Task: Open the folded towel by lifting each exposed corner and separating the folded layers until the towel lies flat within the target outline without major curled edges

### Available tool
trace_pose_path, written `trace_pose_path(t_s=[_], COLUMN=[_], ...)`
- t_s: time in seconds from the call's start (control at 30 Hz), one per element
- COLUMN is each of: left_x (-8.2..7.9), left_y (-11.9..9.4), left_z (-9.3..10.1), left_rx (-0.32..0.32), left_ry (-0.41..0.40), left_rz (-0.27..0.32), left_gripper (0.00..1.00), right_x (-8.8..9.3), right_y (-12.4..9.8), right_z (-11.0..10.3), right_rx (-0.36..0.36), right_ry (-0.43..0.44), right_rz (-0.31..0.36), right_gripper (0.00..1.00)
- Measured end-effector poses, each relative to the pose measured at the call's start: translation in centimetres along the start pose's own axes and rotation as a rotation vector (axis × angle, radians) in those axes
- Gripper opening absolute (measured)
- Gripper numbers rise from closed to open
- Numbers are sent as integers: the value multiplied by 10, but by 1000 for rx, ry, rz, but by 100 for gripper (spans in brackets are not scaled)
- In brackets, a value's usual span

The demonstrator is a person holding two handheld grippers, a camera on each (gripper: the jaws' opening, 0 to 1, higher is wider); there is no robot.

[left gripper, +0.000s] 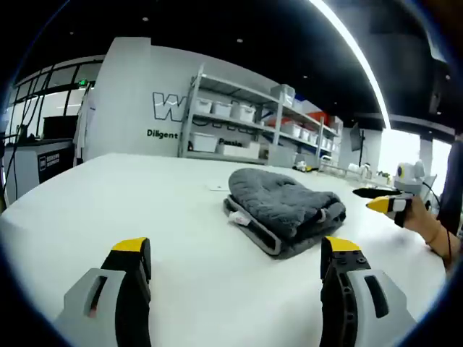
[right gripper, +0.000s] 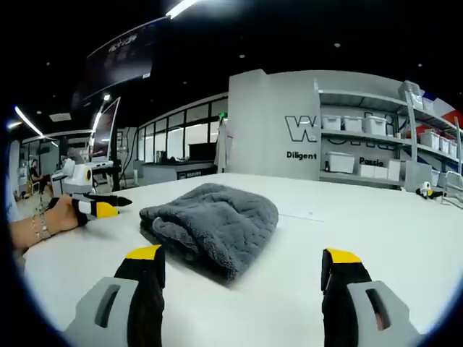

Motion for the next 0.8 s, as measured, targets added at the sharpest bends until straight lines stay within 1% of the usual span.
trace_pose_path(t_s=[0.07, 0.23, 0.3, 0.43, 0.53, 0.7, 0.8], left_x=[-1, -3, -9, -18, -19, -18, -18], left_y=[0, 1, -2, -6, -6, -6, -8], left_z=[-1, 1, 5, 14, 16, 11, 7], left_rx=[7, 12, 18, 35, 47, 44, 36], left_ry=[-9, 0, 23, 65, 78, 56, 36], left_rz=[8, 13, 38, 69, 78, 72, 83], left_gripper=[96, 96, 96, 96, 96, 96, 95], right_x=[0, 0, 0, 0, -1, 0, 0], right_y=[0, 0, 0, 0, 0, 1, 0], right_z=[0, 1, 1, 1, 1, 1, 0], right_rx=[-1, -2, -1, -2, -4, -5, -7], right_ry=[-3, 0, 1, 0, -1, -1, -1], right_rz=[-6, -8, -6, -5, -7, -9, -10], right_gripper=[89, 89, 89, 89, 89, 89, 89])
Point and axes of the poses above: the point that each gripper's makers call its tool centre point, and the gripper's own axes: y roughly forward along the fingers, z roughly to its right, x roughly out of its underside, the point moved 10 cm from there along -y, roughly backward along the fingers, and after that the axes turned 5 degrees about -y, right-handed, at the moved point
